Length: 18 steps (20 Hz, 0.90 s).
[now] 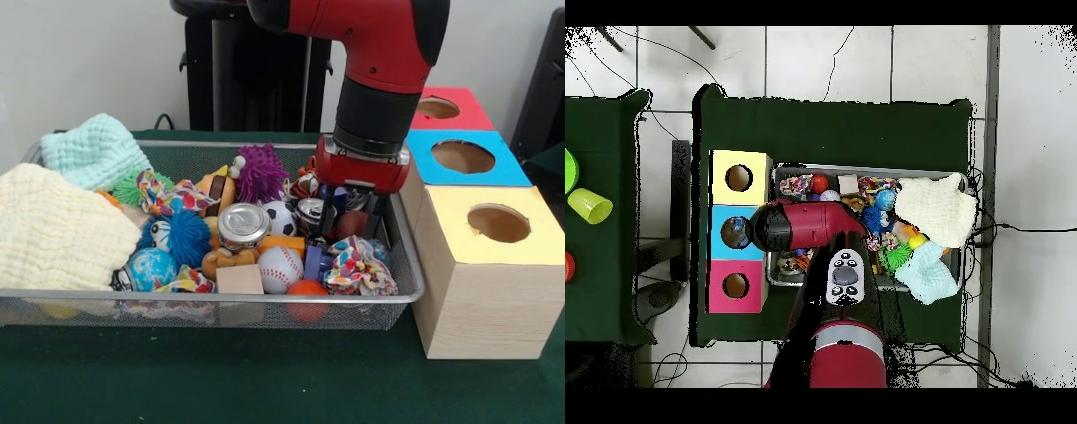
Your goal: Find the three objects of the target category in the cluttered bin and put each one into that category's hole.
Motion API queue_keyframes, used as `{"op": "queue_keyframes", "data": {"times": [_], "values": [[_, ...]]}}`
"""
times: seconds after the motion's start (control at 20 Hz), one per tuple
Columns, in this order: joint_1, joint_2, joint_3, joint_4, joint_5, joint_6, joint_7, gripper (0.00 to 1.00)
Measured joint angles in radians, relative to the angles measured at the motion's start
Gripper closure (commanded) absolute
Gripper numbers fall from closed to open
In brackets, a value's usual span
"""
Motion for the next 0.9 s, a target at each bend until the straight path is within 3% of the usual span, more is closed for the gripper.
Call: {"op": "queue_keyframes", "data": {"times": [0.55, 0.9], "values": [[-0.009, 0.000, 0.010, 0.001, 0.000, -0.008, 0.000, 0.00], [-0.073, 0.004, 0.078, 0.008, 0.000, -0.050, 0.000, 0.00]]}}
